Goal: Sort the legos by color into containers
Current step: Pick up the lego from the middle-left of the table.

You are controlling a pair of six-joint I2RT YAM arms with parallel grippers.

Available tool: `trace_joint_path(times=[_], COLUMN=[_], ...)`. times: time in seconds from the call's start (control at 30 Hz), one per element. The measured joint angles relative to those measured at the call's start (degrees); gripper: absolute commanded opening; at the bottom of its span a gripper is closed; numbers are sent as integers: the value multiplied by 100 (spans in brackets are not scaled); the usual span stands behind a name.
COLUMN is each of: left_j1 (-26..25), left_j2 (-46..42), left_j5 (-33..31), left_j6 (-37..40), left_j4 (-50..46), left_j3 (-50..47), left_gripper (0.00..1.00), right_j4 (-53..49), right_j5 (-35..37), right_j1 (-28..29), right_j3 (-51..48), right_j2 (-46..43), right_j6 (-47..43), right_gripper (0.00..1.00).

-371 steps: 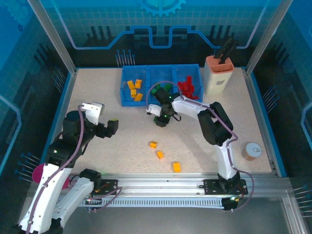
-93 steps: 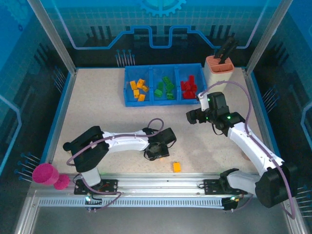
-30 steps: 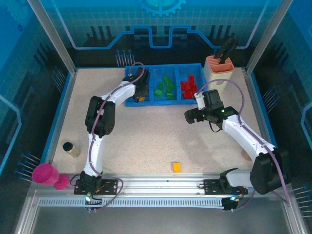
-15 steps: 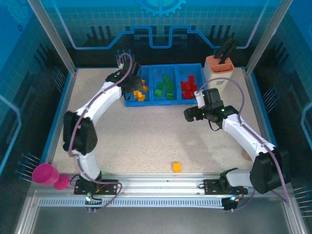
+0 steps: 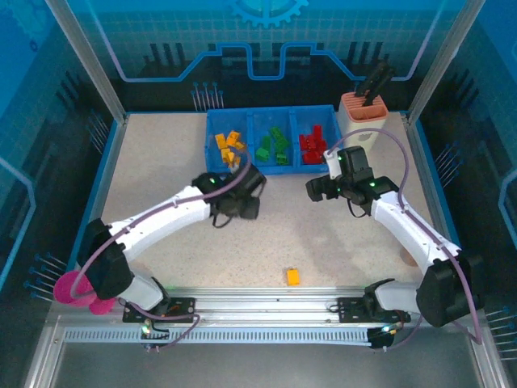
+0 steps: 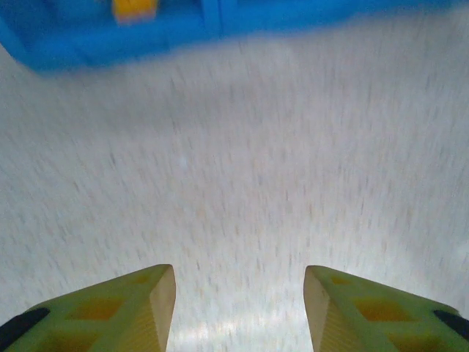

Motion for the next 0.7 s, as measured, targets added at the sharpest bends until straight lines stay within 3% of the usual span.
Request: trace_joint_path(times=[0.13,0.23,0.7], left_j1=[-872,-1237,-1823], left_j2=[63,219,1272], left_j5=[273,529,1537], left_j6=[-457,-807,-2028], left_j4=[107,389,1255], left_j3=[-251,-254,-236], left_gripper=[53,54,63], right_j4=[0,-22,-31], right_j5=[59,59,105], right_j1=[0,0,-11], right_j3=[0,0,0], right_j2=[-35,-35,-35], right_j6=[0,2,2], right_gripper=[98,98,98])
